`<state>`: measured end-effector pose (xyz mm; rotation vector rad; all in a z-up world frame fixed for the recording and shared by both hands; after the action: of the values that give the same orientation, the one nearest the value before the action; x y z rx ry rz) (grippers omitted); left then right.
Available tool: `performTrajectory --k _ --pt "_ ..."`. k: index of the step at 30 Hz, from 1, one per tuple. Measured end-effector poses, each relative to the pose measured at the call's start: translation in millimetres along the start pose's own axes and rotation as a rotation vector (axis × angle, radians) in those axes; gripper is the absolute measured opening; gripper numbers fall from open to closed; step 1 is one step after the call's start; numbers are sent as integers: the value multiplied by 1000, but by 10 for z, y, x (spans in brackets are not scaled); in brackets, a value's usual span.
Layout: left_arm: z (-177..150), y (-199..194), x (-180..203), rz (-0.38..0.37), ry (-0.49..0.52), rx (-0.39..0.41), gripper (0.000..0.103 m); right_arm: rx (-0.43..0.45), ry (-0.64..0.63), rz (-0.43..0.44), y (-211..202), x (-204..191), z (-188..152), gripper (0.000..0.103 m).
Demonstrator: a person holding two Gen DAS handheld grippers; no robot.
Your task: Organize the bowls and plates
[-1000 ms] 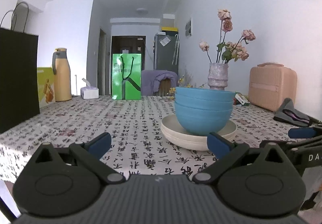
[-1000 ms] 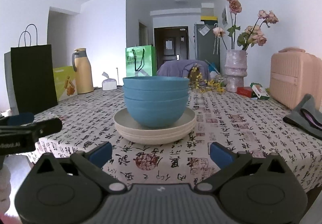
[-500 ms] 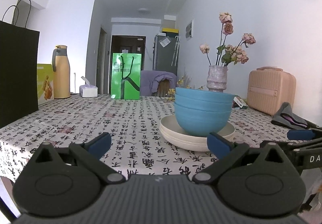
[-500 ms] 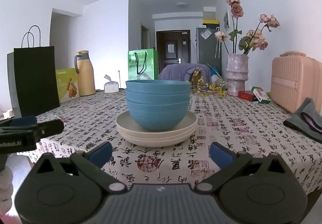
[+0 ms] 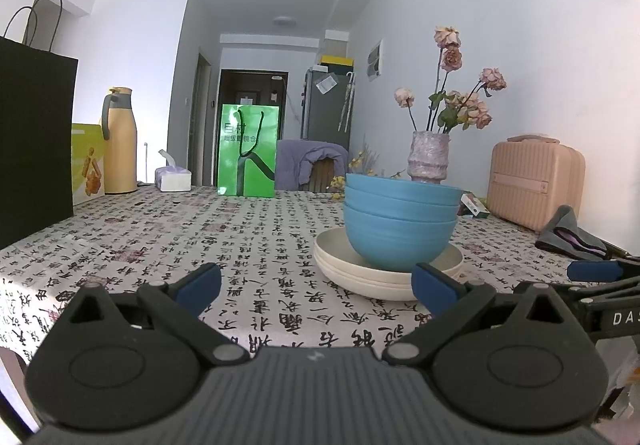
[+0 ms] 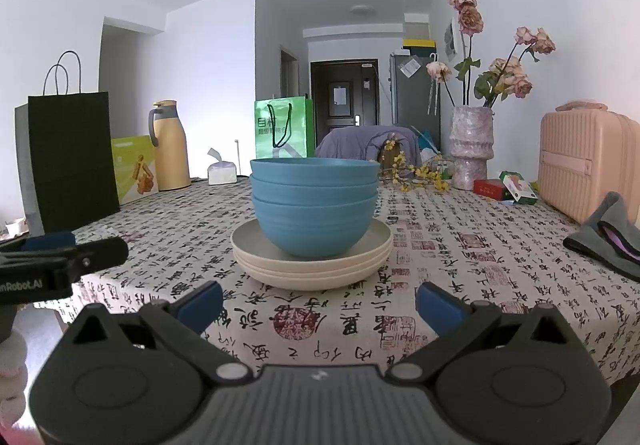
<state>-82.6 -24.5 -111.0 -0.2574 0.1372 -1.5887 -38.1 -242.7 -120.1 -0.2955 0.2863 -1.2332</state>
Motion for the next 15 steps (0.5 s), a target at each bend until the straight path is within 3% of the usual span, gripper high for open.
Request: performTrajectory --k 15 --pt "-3 11 -2 -3 10 8 103 0 0 1 -3 0 -3 103"
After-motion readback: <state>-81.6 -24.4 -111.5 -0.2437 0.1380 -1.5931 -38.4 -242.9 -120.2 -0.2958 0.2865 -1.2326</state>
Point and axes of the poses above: each gripper's, at about its wrist camera, not at the fingertips, and y roughly the way its jaws point, x to its right, z to its top, the point moved 3 cm from there along y, roughly the way its jaws point, and after that the axes turned 3 degrees about -x, right-handed, at the moved point
